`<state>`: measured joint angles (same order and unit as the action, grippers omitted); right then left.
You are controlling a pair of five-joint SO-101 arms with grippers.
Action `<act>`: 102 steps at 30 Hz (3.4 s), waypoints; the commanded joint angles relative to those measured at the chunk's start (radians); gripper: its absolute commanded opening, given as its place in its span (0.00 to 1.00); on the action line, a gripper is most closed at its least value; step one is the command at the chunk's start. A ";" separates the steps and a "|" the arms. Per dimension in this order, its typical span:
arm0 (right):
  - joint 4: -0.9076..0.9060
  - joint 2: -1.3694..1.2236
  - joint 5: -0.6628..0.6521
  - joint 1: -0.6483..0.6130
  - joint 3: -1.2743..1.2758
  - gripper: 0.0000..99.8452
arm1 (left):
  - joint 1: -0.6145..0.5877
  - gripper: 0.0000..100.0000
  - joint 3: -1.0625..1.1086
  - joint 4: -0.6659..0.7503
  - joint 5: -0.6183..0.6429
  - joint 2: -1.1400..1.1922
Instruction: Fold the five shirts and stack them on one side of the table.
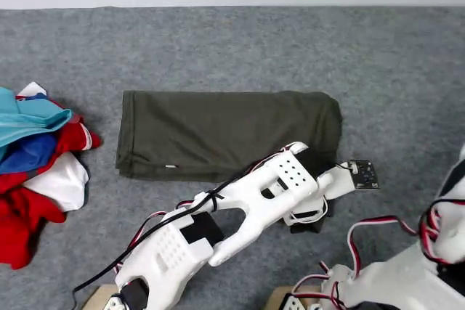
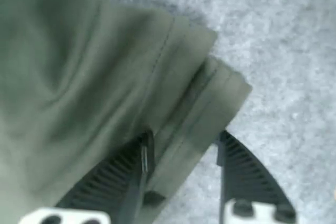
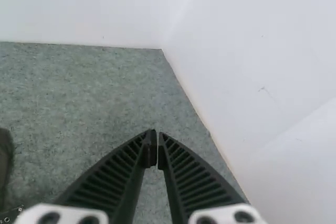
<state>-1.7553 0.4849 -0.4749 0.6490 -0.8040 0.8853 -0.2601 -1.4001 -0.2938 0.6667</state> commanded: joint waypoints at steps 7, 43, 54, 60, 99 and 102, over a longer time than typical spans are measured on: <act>-0.039 0.027 -0.008 0.015 0.000 0.01 | 0.002 0.01 -0.136 -0.063 0.005 0.046; -0.039 0.025 -0.003 0.012 0.100 0.01 | -0.247 0.01 -1.018 -0.206 -0.161 0.450; -0.039 0.016 -0.002 0.010 0.104 0.01 | -0.336 0.08 -1.024 -0.066 -0.175 0.485; -0.039 0.015 -0.002 0.010 0.106 0.01 | -0.344 0.16 -1.024 -0.061 -0.173 0.483; -0.038 0.015 -0.008 0.010 0.149 0.01 | -0.373 0.14 -0.424 -0.150 -0.164 0.092; -0.038 0.015 -0.006 0.010 0.178 0.01 | -0.407 0.14 -0.417 -0.097 -0.166 0.166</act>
<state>-1.7553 0.5033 -0.4764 0.6490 -0.6383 0.5125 -0.6820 -1.5551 -0.4442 0.8124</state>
